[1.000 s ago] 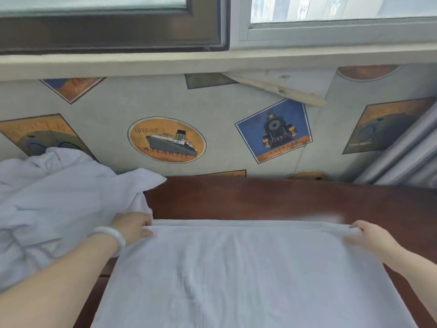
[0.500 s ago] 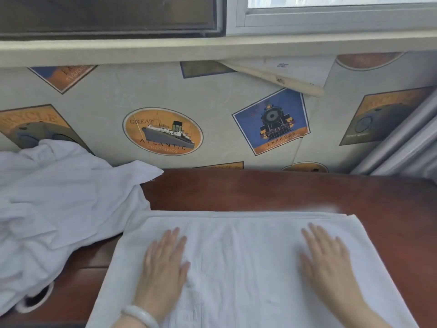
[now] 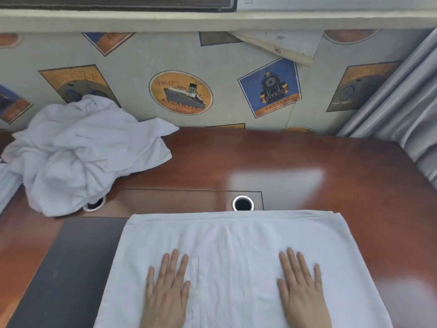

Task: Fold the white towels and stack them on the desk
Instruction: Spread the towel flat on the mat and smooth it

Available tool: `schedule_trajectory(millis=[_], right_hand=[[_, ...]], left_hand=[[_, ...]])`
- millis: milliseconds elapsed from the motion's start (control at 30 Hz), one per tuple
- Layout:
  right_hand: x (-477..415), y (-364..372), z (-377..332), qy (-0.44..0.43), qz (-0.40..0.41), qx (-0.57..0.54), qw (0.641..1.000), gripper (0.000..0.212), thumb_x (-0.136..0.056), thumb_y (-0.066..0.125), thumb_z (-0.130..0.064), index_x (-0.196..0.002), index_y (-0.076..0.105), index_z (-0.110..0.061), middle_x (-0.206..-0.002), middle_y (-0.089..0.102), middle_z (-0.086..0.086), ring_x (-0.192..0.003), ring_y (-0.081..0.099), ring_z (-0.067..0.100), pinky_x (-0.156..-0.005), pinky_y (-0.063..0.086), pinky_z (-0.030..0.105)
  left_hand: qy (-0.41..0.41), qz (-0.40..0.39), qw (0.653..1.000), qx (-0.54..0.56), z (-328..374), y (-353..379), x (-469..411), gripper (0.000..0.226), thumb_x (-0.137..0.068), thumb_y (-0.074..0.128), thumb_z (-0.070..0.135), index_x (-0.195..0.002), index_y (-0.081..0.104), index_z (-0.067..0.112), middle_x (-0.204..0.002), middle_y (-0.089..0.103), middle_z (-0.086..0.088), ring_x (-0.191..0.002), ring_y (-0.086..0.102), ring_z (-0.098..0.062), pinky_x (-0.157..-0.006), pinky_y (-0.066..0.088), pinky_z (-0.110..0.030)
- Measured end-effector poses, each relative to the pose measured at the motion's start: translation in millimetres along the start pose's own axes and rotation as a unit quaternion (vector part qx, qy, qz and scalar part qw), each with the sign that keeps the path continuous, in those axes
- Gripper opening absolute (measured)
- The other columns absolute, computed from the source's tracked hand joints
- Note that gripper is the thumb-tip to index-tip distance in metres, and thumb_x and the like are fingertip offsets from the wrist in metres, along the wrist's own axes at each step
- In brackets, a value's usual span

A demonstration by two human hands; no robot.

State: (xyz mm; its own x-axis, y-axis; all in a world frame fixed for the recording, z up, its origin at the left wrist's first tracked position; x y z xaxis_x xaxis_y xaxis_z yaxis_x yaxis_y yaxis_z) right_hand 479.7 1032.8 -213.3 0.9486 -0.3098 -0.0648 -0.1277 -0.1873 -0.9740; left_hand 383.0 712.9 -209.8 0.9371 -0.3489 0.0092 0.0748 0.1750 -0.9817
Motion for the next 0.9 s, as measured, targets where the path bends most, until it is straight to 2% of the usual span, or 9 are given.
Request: schedule_trajectory(millis=[100,167,267,333,433,567,700,800,900], right_hand=[[45.7,-3.2,-5.9,0.006,0.001,-0.023,1.000,0.055,-0.100,0.010,-0.048,-0.149,0.025,-0.031,-0.157,0.023,-0.008,-0.150,0.005,0.006,-0.117,0.014,0.047],[57.8,-7.1,-4.9,0.003,-0.014,-0.044,0.999,0.050,-0.096,0.025,-0.045,-0.146,0.029,-0.036,-0.154,0.025,-0.014,-0.149,0.009,0.001,-0.116,0.014,0.040],[33.2,-29.1,15.8,0.014,0.007,-0.094,0.995,0.050,-0.082,0.045,-0.037,-0.131,0.047,-0.039,-0.140,0.046,-0.015,-0.127,0.048,0.011,-0.094,0.039,0.042],[6.7,-51.8,47.7,0.096,0.052,-0.146,0.983,0.036,-0.087,0.054,-0.019,-0.123,0.061,-0.025,-0.128,0.060,0.000,-0.116,0.057,0.027,-0.091,0.045,0.047],[-21.9,-77.1,105.2,0.263,0.064,-0.148,0.951,0.035,-0.088,0.060,-0.002,-0.121,0.063,-0.011,-0.123,0.061,0.011,-0.114,0.051,0.035,-0.099,0.037,0.045],[-41.1,-71.0,158.0,0.366,0.008,-0.168,0.915,0.032,-0.080,0.051,-0.029,-0.103,0.066,-0.012,-0.103,0.064,0.014,-0.095,0.055,0.034,-0.079,0.046,0.040],[-52.4,-67.6,160.0,0.379,-0.067,-0.226,0.895,0.005,-0.082,0.063,-0.016,-0.084,0.060,-0.012,-0.086,0.063,0.003,-0.071,0.053,0.017,-0.058,0.041,0.030],[-60.9,-58.8,164.9,0.353,-0.099,-0.269,0.891,0.009,-0.078,0.070,-0.017,-0.079,0.062,-0.014,-0.086,0.061,0.001,-0.071,0.053,0.016,-0.055,0.037,0.028],[-69.5,-61.9,179.5,0.368,-0.048,-0.310,0.875,0.021,-0.090,0.066,-0.030,-0.082,0.066,-0.010,-0.088,0.066,0.005,-0.076,0.055,0.019,-0.059,0.039,0.030]], left_hand=[[0.009,-0.004,1.000,0.010,-2.3,-0.6,40.8,0.056,-0.101,0.009,0.045,-0.153,0.022,0.030,-0.160,0.023,0.005,-0.151,0.007,-0.009,-0.117,0.012,-0.040],[0.006,-0.001,1.000,0.019,-2.2,-4.0,47.3,0.055,-0.101,0.007,0.044,-0.150,0.027,0.030,-0.157,0.029,0.002,-0.151,0.004,-0.008,-0.119,0.006,-0.038],[0.072,0.020,0.997,0.012,28.1,-17.7,16.3,0.040,-0.092,0.030,0.027,-0.127,0.046,0.016,-0.133,0.057,-0.008,-0.144,0.030,-0.018,-0.120,0.005,-0.033],[0.126,-0.004,0.991,0.033,63.3,-24.4,-19.2,0.038,-0.079,0.045,0.024,-0.117,0.052,0.018,-0.119,0.064,-0.002,-0.119,0.056,-0.020,-0.114,0.022,-0.029],[0.174,-0.051,0.980,0.083,117.6,-26.2,-73.5,0.042,-0.070,0.074,0.017,-0.110,0.062,0.020,-0.108,0.063,0.007,-0.102,0.058,-0.013,-0.087,0.052,-0.025],[0.179,-0.162,0.970,0.000,162.1,-7.5,-116.3,0.030,-0.096,0.048,0.022,-0.126,0.048,0.017,-0.126,0.046,-0.001,-0.118,0.045,-0.023,-0.096,0.038,-0.034],[0.148,-0.234,0.960,-0.047,163.7,2.9,-134.4,0.021,-0.092,0.053,0.030,-0.109,0.045,0.022,-0.117,0.048,0.001,-0.115,0.046,-0.022,-0.092,0.036,-0.036],[0.153,-0.271,0.950,-0.040,160.7,8.1,-138.1,0.012,-0.089,0.052,0.026,-0.093,0.041,0.024,-0.102,0.045,0.004,-0.103,0.046,-0.020,-0.081,0.031,-0.031],[0.157,-0.276,0.948,-0.016,159.9,8.7,-136.2,0.023,-0.088,0.052,0.022,-0.077,0.034,0.029,-0.095,0.041,0.006,-0.094,0.043,-0.018,-0.076,0.028,-0.029]])
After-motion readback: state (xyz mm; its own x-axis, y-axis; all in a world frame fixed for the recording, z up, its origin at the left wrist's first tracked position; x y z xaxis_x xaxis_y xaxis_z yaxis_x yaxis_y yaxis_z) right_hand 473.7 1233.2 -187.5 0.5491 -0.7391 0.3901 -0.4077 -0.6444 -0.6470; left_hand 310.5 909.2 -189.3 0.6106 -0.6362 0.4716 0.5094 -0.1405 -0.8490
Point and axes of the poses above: each hand's wrist, its own x-axis away from the middle knuckle, its own y-axis out of the palm, z = x × y, the point moved 9 cm from there along -x, towards the middle knuckle
